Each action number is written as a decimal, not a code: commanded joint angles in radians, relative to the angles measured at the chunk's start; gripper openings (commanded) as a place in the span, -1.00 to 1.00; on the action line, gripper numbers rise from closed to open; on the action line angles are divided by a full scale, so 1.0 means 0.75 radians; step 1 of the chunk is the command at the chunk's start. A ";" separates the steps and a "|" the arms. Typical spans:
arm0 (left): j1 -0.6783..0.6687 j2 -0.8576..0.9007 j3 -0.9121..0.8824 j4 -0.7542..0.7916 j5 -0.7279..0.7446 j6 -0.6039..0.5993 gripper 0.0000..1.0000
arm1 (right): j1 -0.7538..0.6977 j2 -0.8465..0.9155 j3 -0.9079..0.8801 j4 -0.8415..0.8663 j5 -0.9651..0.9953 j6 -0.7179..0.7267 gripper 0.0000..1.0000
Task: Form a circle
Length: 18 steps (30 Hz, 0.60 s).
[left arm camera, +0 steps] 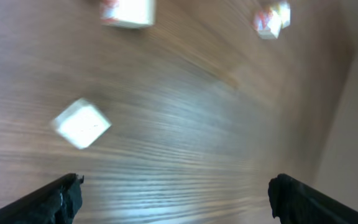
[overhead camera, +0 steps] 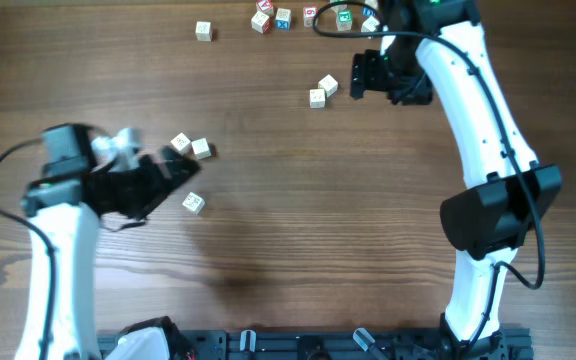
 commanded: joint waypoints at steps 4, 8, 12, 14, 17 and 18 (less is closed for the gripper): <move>-0.364 -0.072 -0.004 0.226 -0.567 0.061 1.00 | -0.087 -0.045 0.016 0.022 0.024 -0.065 0.86; -0.404 0.003 -0.004 0.028 -0.750 0.090 1.00 | -0.096 -0.045 0.016 0.044 0.024 -0.065 0.94; -0.404 0.115 -0.020 0.014 -0.812 0.069 1.00 | -0.096 -0.045 0.015 0.064 0.024 -0.065 0.99; -0.404 0.189 -0.043 0.041 -0.841 0.068 1.00 | -0.096 -0.045 0.015 0.065 0.024 -0.065 0.99; -0.404 0.288 -0.079 0.109 -0.840 0.006 1.00 | -0.096 -0.045 0.015 0.073 0.024 -0.065 0.99; -0.404 0.329 -0.089 0.130 -0.840 -0.003 1.00 | -0.096 -0.045 0.015 0.078 0.024 -0.065 0.99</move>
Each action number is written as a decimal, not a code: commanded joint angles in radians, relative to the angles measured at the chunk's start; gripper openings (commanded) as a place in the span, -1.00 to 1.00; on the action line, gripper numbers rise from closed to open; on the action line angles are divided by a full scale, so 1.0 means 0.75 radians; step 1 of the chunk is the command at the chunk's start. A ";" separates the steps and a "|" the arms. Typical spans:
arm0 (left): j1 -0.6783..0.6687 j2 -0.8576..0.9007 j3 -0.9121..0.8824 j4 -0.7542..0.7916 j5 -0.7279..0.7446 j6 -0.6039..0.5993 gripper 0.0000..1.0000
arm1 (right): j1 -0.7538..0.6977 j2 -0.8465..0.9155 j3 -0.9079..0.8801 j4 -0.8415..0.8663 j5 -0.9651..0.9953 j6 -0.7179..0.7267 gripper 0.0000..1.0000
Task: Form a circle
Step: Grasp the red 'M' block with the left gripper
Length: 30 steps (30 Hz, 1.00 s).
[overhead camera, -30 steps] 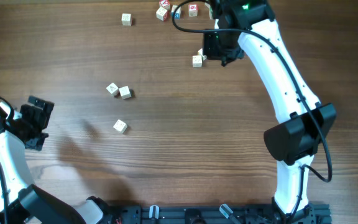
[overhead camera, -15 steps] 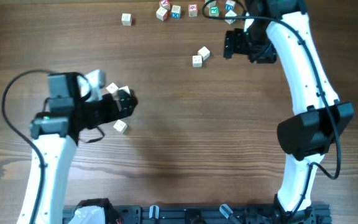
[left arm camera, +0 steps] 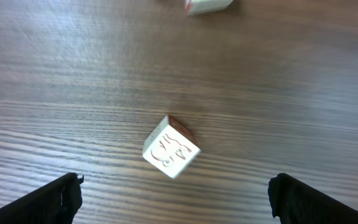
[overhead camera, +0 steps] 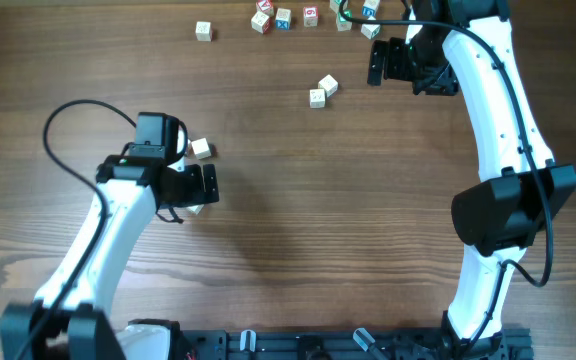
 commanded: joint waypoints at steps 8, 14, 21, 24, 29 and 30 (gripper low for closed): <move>-0.006 0.279 -0.081 -0.003 -0.046 -0.053 0.13 | 0.002 -0.045 0.014 0.051 0.022 -0.012 0.99; -0.006 0.278 -0.108 0.133 -0.051 -0.052 -0.32 | 0.002 -0.045 0.014 0.053 0.022 -0.012 0.99; -0.006 0.279 -0.108 0.120 -0.072 -0.044 0.64 | 0.002 -0.045 0.014 0.053 0.022 -0.012 0.99; -0.006 0.278 -0.108 0.090 -0.099 0.011 0.86 | 0.002 -0.045 0.014 0.054 0.023 -0.012 0.99; -0.006 0.279 -0.108 0.177 -0.171 0.015 0.34 | 0.002 -0.045 0.014 0.056 0.023 -0.012 0.99; -0.006 0.278 -0.108 0.207 -0.171 0.015 0.22 | 0.002 -0.045 0.014 0.056 0.023 -0.012 0.99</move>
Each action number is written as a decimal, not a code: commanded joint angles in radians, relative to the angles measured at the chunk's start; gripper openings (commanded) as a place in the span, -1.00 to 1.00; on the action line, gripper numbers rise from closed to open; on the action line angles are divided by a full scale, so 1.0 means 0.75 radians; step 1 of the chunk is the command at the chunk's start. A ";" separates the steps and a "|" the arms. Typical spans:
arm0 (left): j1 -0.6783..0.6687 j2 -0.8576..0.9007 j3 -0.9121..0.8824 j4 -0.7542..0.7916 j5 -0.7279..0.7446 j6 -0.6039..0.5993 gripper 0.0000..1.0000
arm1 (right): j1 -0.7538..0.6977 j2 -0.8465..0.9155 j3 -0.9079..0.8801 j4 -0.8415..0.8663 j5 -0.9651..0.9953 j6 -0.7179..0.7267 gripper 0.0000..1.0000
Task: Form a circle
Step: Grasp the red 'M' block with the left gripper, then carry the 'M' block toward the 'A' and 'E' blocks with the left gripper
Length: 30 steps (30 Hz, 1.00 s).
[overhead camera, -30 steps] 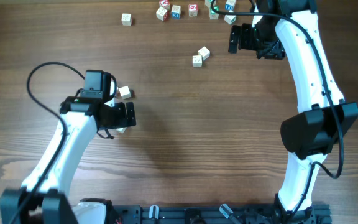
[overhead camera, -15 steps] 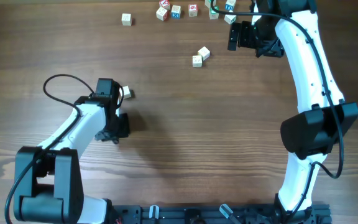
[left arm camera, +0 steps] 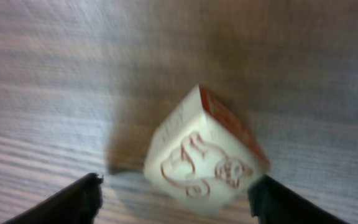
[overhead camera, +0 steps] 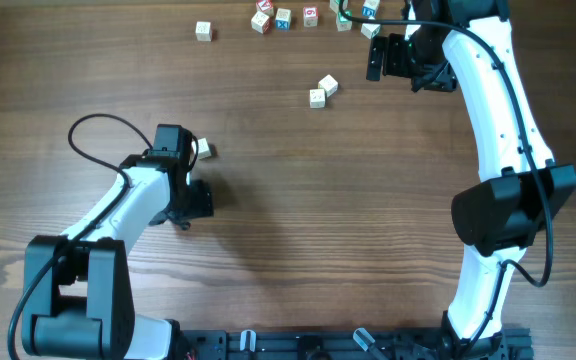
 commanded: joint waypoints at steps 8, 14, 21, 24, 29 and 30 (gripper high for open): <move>-0.006 0.013 -0.007 0.142 -0.049 0.050 -0.10 | 0.002 -0.045 0.014 0.006 0.023 -0.012 1.00; -0.006 0.013 -0.007 0.064 -0.054 0.052 -0.39 | 0.002 -0.045 0.014 0.012 0.023 -0.011 0.99; -0.005 0.013 -0.006 0.201 -0.074 0.369 -0.70 | 0.002 -0.045 0.014 0.110 0.023 0.002 0.99; -0.005 0.013 -0.006 0.279 -0.074 0.368 -0.66 | 0.002 -0.045 0.014 0.187 0.023 0.002 0.99; -0.003 0.013 -0.006 0.357 -0.074 0.475 -0.62 | 0.002 -0.045 0.014 0.288 0.023 0.000 0.99; 0.001 0.013 -0.006 0.357 -0.074 0.485 -0.61 | 0.002 -0.045 0.014 0.307 0.022 0.001 0.99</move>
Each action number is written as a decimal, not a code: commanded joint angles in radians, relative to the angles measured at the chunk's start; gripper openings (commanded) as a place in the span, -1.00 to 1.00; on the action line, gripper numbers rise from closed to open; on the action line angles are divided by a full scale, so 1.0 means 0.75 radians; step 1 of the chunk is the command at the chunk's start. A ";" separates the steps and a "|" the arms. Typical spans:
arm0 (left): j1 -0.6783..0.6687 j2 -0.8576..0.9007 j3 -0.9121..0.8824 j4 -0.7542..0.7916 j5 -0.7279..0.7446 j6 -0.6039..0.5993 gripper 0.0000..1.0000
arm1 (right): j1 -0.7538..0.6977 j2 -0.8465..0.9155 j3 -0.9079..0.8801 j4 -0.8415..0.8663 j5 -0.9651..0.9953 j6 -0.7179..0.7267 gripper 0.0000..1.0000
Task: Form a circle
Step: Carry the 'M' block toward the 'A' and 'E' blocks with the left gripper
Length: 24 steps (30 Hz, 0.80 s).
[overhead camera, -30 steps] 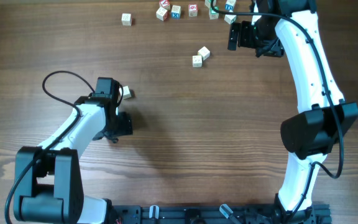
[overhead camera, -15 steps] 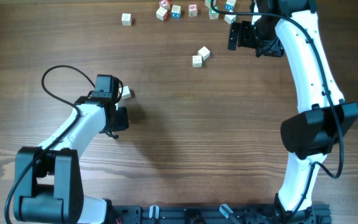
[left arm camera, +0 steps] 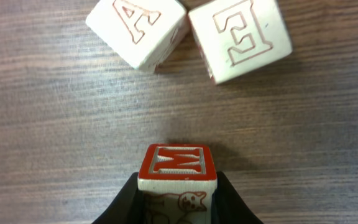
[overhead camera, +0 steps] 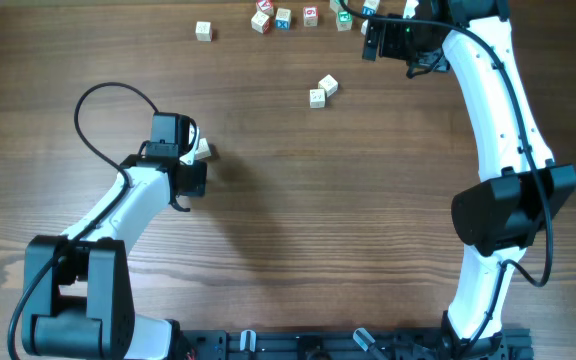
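Note:
Small wooden letter blocks lie on the brown table point(overhead camera: 268, 220). My left gripper point(left arm camera: 177, 186) is shut on a block with a red M face point(left arm camera: 177, 162) and a cat drawing on its side. Just beyond it sit an A block point(left arm camera: 138, 28) and an E block point(left arm camera: 241, 37), touching each other. In the overhead view the left gripper point(overhead camera: 190, 178) is just in front of that pair point(overhead camera: 200, 148). My right gripper point(overhead camera: 373, 40) is at the far edge beside a row of blocks point(overhead camera: 310, 15). Whether its jaws are open does not show.
Two loose blocks point(overhead camera: 321, 91) lie in front of the far row, left of the right arm. A single block point(overhead camera: 203, 31) sits at the far left. A black cable point(overhead camera: 98, 100) loops above the left arm.
The left gripper was open around the cat block lying tilted on the table. Now it is shut on that block, closer to the A and E blocks. The right gripper has shifted slightly toward the far row.
The left arm was first at the left side, blurred, with three blocks ahead of it. Then its open gripper was above the nearest block, then down around it. Now it holds that block near the other two. The right arm stayed by the far row.

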 commanded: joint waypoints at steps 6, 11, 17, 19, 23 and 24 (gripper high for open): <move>0.075 0.013 -0.008 0.001 -0.017 0.113 -0.57 | 0.002 -0.045 0.014 0.082 0.022 0.002 1.00; 0.132 0.013 -0.009 0.045 0.079 0.114 -0.57 | 0.002 -0.045 0.014 0.123 0.022 0.002 0.99; 0.135 0.013 -0.009 0.043 0.134 0.188 -0.56 | 0.002 -0.045 0.014 0.129 0.022 0.002 1.00; 0.135 0.013 -0.009 0.046 0.135 0.188 -0.49 | 0.002 -0.045 0.014 0.129 0.022 0.002 0.99; 0.135 0.013 -0.009 0.055 0.139 0.192 -0.53 | 0.002 -0.045 0.014 0.129 0.022 0.002 1.00; 0.135 0.015 -0.009 0.059 0.141 0.192 -0.60 | 0.002 -0.045 0.014 0.129 0.022 0.002 0.99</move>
